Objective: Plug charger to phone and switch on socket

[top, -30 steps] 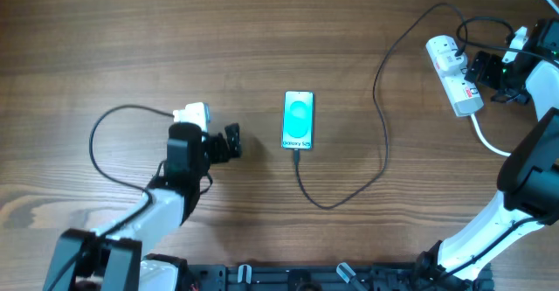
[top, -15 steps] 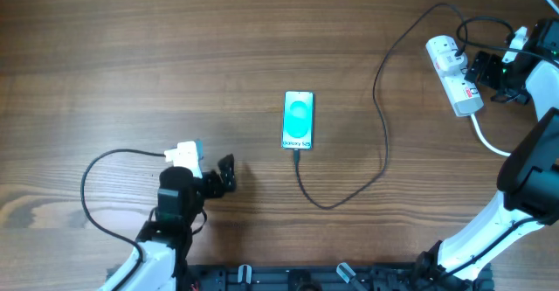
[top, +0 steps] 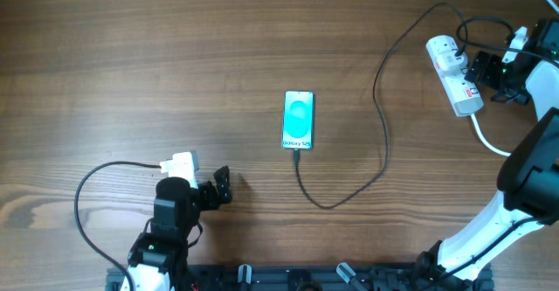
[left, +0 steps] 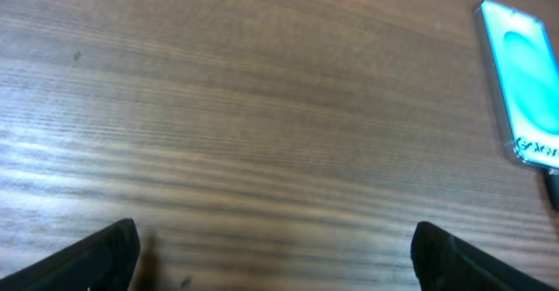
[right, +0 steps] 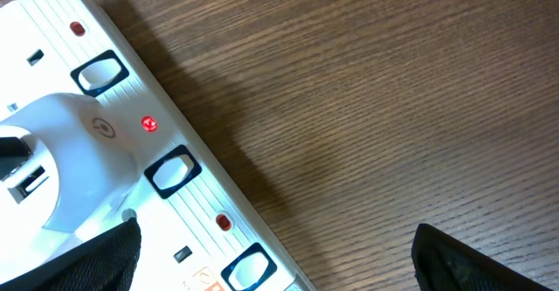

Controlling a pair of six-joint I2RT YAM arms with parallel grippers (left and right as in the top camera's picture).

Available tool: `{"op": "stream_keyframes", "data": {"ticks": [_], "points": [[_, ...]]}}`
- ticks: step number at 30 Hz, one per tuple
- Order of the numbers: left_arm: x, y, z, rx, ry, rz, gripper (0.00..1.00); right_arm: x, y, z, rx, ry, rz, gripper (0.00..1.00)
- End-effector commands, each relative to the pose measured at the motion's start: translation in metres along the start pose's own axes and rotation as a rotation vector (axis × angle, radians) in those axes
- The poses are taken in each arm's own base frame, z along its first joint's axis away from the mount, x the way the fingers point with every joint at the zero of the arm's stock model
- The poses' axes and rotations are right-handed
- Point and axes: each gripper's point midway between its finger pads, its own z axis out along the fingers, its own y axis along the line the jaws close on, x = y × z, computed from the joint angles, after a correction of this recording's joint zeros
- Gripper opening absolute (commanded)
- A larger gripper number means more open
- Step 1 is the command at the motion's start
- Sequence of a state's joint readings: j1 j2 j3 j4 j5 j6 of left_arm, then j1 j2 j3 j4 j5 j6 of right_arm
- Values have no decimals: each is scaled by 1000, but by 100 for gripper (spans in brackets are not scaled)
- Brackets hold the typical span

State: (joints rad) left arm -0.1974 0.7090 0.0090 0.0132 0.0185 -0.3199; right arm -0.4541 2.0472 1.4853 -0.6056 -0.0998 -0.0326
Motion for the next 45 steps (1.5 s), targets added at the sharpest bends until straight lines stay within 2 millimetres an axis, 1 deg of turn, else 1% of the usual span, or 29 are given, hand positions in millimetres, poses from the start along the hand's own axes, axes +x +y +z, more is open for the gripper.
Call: {"op": "stream_keyframes", "data": {"ticks": [1,4,7,9,12,16,17,45], "points": [[-12,2,-10,-14,-71,33,100,-4,1,-8,9,-21,-25,100],[-30,-4,-17,9,-152,104,100,-4,1,-8,9,-21,-25,100],[-57,-8,-31,19,-285,162,100,-4,1,-8,9,-21,-25,100],[-70,-8,-39,19,-350,159,100,-4,1,-8,9,-21,-25,100],[-93,-11,-58,31,-482,148,100,-4,1,-8,9,-21,-25,100],[-112,-18,-79,52,-605,181,100,-4,1,-8,9,-21,-25,100],[-115,-20,-82,56,-623,198,100,-4,1,-8,9,-21,-25,100],[-115,-20,-82,57,-625,200,100,-4,1,-8,9,-21,-25,100]]}}
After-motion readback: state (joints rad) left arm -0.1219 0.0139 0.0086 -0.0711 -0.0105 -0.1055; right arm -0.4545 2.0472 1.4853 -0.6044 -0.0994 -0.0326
